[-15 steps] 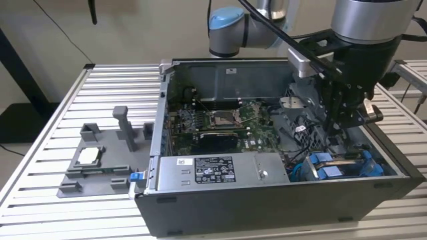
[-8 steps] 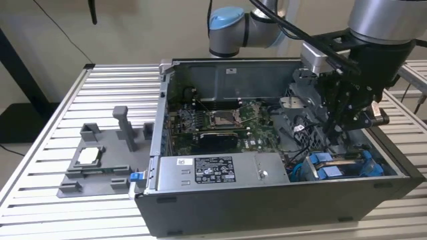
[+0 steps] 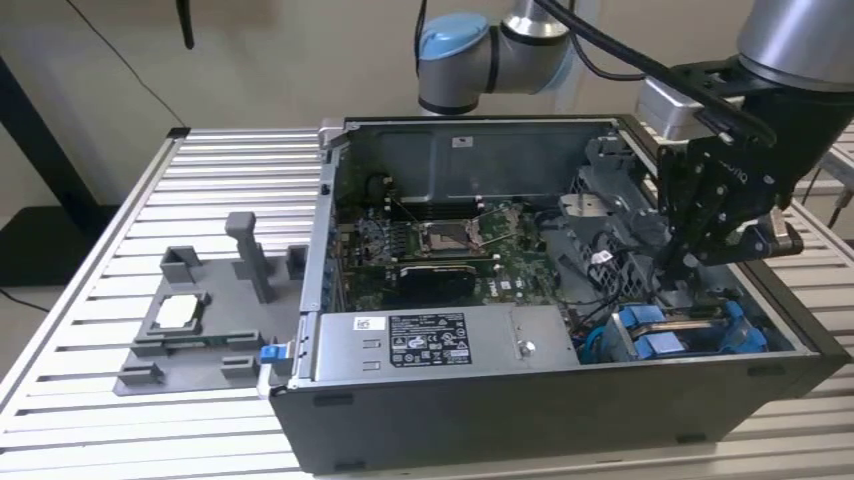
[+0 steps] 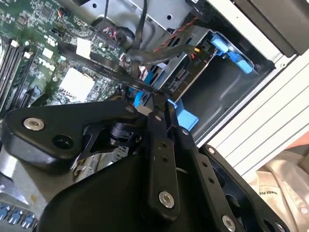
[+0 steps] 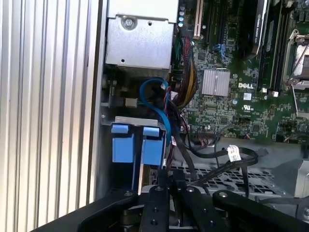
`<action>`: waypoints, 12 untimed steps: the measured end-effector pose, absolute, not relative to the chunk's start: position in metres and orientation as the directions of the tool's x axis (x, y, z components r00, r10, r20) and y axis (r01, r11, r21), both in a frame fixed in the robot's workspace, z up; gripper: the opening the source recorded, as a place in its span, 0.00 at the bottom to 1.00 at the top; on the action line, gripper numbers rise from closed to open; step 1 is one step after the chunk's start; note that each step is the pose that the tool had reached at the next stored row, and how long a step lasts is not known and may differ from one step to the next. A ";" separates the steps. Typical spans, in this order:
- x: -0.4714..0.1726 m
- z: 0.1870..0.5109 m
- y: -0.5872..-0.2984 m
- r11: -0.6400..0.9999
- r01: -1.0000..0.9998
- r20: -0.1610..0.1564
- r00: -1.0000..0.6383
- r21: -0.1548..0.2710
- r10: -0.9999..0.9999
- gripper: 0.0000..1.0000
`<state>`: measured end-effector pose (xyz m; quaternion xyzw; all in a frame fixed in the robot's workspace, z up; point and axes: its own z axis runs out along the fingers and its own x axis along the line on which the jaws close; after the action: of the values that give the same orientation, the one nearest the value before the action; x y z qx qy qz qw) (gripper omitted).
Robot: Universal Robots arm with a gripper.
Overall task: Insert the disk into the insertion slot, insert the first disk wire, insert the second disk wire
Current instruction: 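Insert the second disk wire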
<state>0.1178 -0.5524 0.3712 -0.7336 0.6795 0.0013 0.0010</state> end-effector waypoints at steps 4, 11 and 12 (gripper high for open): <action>0.124 0.368 -0.559 -0.077 -0.997 -0.007 0.076 0.008 -0.997 0.16; 0.129 0.362 -0.564 -0.071 -0.997 -0.023 0.071 0.008 -0.997 0.16; 0.129 0.362 -0.564 -0.071 -0.997 -0.022 0.070 0.008 -0.997 0.16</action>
<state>0.1288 -0.5641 0.3618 -0.7316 0.6817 0.0107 0.0047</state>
